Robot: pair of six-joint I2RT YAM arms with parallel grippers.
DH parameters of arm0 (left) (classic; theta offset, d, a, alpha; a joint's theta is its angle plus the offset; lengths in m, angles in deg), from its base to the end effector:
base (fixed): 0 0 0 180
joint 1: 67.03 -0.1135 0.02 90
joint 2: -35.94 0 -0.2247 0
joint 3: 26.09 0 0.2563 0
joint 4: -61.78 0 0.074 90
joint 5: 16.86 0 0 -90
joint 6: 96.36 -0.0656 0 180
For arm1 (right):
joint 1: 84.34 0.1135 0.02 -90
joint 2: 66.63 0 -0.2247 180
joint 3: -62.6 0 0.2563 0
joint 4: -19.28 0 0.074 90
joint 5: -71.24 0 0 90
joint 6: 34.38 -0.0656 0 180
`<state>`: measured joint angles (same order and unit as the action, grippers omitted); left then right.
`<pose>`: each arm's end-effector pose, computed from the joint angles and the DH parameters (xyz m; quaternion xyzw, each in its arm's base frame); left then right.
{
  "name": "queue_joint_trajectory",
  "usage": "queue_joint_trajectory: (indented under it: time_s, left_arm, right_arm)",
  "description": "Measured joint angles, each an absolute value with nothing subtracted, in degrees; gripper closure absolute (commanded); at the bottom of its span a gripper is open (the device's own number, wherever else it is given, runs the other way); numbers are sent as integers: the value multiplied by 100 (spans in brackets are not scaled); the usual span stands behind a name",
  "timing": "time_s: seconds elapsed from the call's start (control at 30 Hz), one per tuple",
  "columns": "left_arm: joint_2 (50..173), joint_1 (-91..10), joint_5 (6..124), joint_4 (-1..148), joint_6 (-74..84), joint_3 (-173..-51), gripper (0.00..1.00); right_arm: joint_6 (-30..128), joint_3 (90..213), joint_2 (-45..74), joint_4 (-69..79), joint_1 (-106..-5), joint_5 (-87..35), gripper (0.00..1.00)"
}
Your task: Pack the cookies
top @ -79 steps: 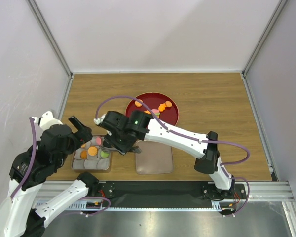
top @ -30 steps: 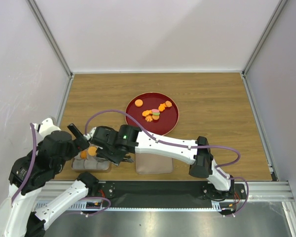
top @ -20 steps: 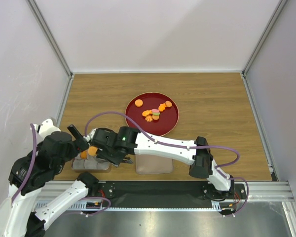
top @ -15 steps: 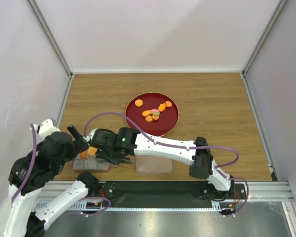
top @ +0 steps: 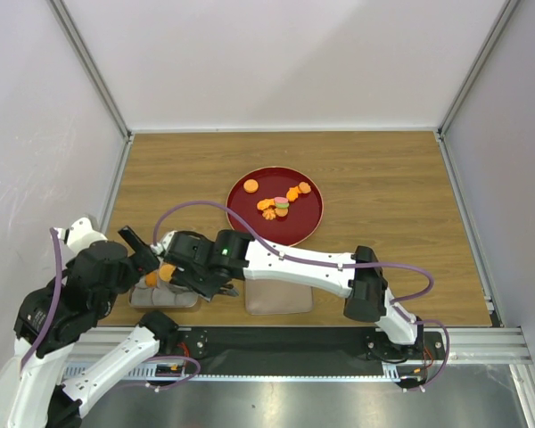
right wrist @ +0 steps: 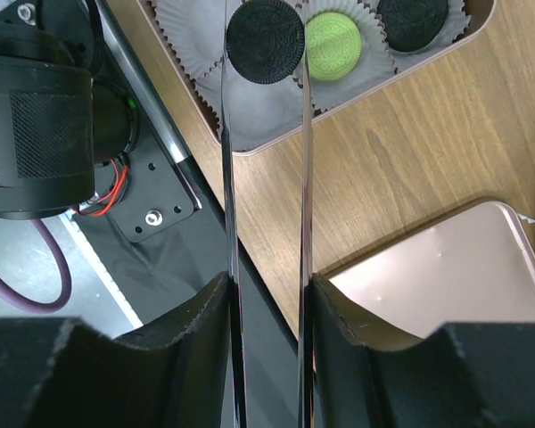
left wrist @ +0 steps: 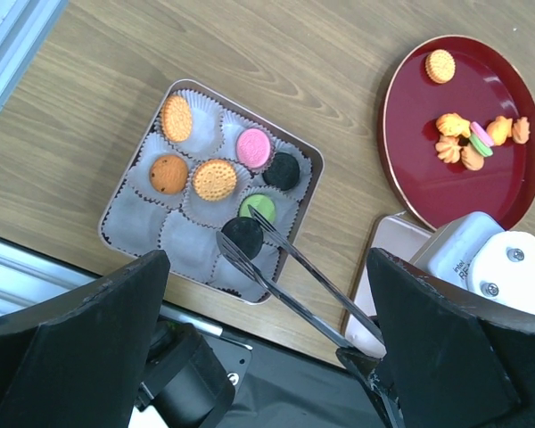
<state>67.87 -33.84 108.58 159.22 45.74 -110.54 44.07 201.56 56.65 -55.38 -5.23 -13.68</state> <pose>0.0840 -0.0095 0.3457 -0.2596 0.8487 -0.0406 0.4590 0.0930 0.4525 0.2512 -0.5254 0.8067 0.1600 0.2182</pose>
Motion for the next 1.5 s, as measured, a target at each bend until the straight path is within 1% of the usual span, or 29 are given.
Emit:
queue_joint_trajectory:
  time_s: [0.43, 0.73, 1.0, 1.33, 1.5]
  left_arm:
    - [6756, -3379, 11015, 15489, 4718, -10910, 0]
    - [6708, -3379, 11197, 15410, 4766, -10938, 0]
    - [7104, -3379, 11498, 15377, 4760, -11924, 0]
    - [7425, -3379, 11689, 15384, 4753, -12776, 0]
    - [7580, -3379, 11750, 15375, 4707, -13183, 0]
  right_arm:
    - [4365, 19695, 5409, -5503, -722, -1460, 58]
    - [4365, 19656, 5346, -5492, -733, -1622, 58]
    - [4368, 19599, 5339, -5486, -711, -1654, 58]
    - [4372, 19562, 5339, -5479, -619, -1654, 58]
    - [4385, 19551, 5337, -5479, -597, -1650, 53]
